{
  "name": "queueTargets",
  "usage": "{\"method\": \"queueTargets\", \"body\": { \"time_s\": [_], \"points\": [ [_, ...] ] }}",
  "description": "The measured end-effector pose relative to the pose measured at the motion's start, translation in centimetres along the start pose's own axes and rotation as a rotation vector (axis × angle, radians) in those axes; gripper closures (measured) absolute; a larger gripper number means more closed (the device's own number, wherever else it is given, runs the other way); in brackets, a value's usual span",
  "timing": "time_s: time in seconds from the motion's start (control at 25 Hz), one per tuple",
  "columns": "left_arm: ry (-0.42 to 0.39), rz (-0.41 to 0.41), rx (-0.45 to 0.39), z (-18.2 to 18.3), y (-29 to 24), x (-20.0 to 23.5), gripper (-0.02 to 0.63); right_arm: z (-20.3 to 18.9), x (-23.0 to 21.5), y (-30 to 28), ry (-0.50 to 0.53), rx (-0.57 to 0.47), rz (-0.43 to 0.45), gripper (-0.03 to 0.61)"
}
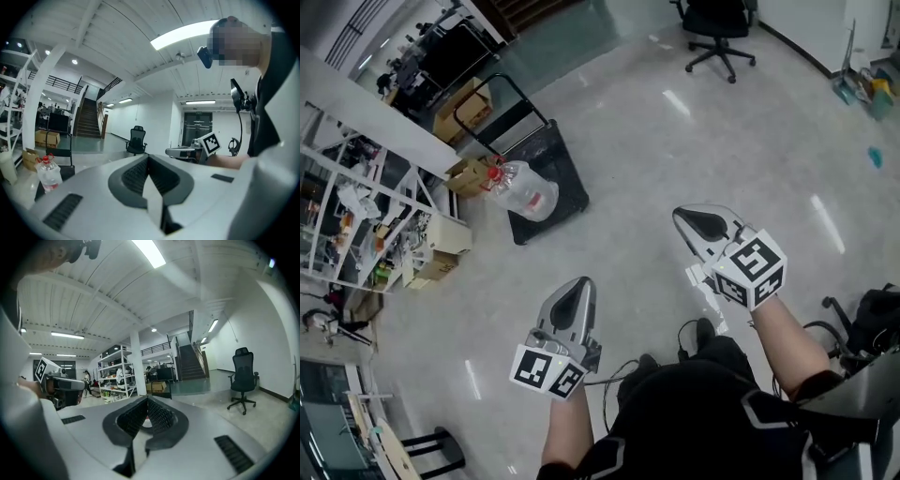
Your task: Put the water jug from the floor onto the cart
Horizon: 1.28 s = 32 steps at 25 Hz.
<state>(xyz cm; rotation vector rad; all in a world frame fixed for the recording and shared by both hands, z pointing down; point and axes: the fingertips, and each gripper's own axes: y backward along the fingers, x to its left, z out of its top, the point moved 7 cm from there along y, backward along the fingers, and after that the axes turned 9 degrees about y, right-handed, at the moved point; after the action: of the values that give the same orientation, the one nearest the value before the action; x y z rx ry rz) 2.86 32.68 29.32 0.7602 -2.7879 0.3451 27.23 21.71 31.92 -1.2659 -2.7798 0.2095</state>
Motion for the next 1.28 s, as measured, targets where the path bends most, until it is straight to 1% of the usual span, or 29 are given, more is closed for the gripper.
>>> {"method": "queueTargets", "body": {
  "time_s": [0.12,0.24,0.32,0.48,0.64,0.72,0.84,0.96,1.04,1.12,1.2,1.28],
  "points": [
    [-0.015,-0.021,-0.010,-0.5,3.2,-1.8,0.614,0.6,3.2,2.0,0.019,-0.007,-0.004,0.577],
    [-0.035,-0.049,-0.024,-1.9,7.4,-3.1,0.614,0.6,7.2,4.2,0.045,-0.003,-0.021,0.577],
    [-0.037,-0.053,-0.032,-3.1,10.6,-3.2,0.614,0.5,10.3,5.4,0.054,-0.004,-0.043,0.577],
    [-0.068,-0.049,-0.028,-5.6,17.3,-2.8,0.615,-0.2,17.4,8.0,0.024,-0.016,-0.097,0.577],
    [-0.019,-0.100,-0.031,-7.1,22.8,-2.9,0.614,-0.8,23.4,10.3,0.006,0.035,-0.130,0.577],
    [-0.020,-0.109,-0.028,-7.4,25.1,-3.5,0.615,-0.8,25.8,11.6,0.011,0.055,-0.132,0.577],
    [-0.027,-0.115,-0.034,-7.6,26.9,-5.4,0.615,-0.8,27.4,13.9,0.015,0.065,-0.135,0.577],
    [-0.056,-0.110,-0.056,-7.2,27.9,-7.8,0.614,-0.7,27.9,16.2,0.022,0.058,-0.121,0.577],
    [-0.070,-0.093,-0.067,-6.5,28.2,-8.7,0.614,-0.2,28.0,17.0,0.026,0.045,-0.105,0.577],
    [-0.064,-0.073,-0.076,-5.7,28.4,-9.4,0.615,0.6,28.0,17.5,0.033,0.040,-0.084,0.577],
    [-0.058,-0.075,-0.086,-5.3,28.4,-11.0,0.614,1.2,27.8,18.6,0.043,0.037,-0.064,0.577],
    [-0.074,-0.081,-0.081,-5.4,27.9,-12.8,0.614,1.2,27.2,20.1,0.049,0.030,-0.055,0.577]
  ]
}}
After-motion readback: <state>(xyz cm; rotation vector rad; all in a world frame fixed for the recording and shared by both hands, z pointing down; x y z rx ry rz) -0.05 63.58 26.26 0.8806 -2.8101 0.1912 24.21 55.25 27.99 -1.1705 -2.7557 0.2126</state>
